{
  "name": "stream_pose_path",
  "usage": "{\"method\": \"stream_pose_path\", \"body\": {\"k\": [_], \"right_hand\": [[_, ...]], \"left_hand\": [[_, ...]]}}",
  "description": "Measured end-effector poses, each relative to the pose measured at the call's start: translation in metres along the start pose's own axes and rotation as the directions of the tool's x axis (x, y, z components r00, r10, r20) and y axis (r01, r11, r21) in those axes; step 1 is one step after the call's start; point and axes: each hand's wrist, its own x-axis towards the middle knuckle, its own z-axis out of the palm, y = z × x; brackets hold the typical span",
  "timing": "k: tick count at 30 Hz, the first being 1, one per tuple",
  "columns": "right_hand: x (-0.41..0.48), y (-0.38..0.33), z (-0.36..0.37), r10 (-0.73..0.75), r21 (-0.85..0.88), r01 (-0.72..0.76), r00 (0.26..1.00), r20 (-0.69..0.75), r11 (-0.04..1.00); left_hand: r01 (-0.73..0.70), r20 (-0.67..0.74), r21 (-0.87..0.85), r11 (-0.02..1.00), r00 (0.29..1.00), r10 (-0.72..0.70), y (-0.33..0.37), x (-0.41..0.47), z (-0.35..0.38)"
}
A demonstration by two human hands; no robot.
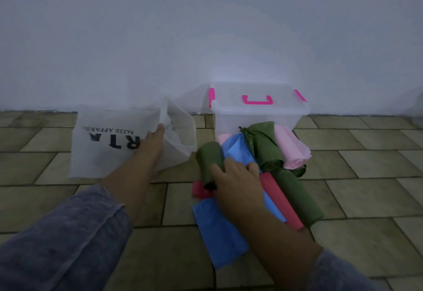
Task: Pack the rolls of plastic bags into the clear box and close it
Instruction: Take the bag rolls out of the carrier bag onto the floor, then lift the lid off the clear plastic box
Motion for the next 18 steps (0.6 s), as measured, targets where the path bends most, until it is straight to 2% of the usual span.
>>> {"method": "stream_pose_path", "body": {"k": [2, 4, 7, 9, 11, 12, 14, 16, 18], "right_hand": [[0.001, -0.003, 0.007, 0.009, 0.007, -0.01, 0.993, 0.115, 1.0], [0.004, -0.003, 0.006, 0.009, 0.007, -0.01, 0.988, 0.152, 1.0], [0.017, 0.001, -0.01, -0.019, 0.032, 0.011, 0.962, 0.271, 0.999], [0.03, 0.01, -0.027, -0.084, 0.118, 0.045, 0.931, 0.356, 0.992], [0.047, 0.026, -0.046, -0.137, 0.306, 0.003, 0.898, 0.418, 0.952], [0.057, 0.037, -0.055, -0.134, 0.401, -0.043, 0.905, 0.404, 0.915], [0.079, 0.067, -0.068, -0.026, 0.492, -0.132, 0.953, 0.302, 0.86], [0.104, 0.105, -0.072, 0.151, 0.477, -0.217, 0.973, 0.174, 0.851], [0.128, 0.148, -0.069, 0.339, 0.385, -0.351, 0.935, 0.101, 0.854]], "left_hand": [[-0.09, 0.04, -0.052, 0.995, 0.995, 0.092, 0.002, -0.008, 0.003], [-0.142, 0.039, -0.016, 0.99, 0.989, 0.142, 0.004, -0.016, 0.007], [-0.256, -0.055, 0.025, 0.966, 0.965, 0.257, 0.011, -0.031, 0.013], [-0.411, -0.141, 0.092, 0.907, 0.896, 0.42, 0.021, -0.044, 0.013], [-0.539, -0.183, 0.188, 0.821, 0.802, 0.569, 0.041, -0.051, 0.012], [-0.571, -0.179, 0.209, 0.794, 0.776, 0.605, 0.054, -0.052, 0.012], [-0.584, -0.157, 0.214, 0.783, 0.771, 0.617, 0.086, -0.05, 0.014], [-0.555, -0.123, 0.205, 0.806, 0.802, 0.584, 0.119, -0.042, 0.017], [-0.484, -0.03, 0.245, 0.84, 0.862, 0.505, 0.15, -0.028, 0.025]]}}
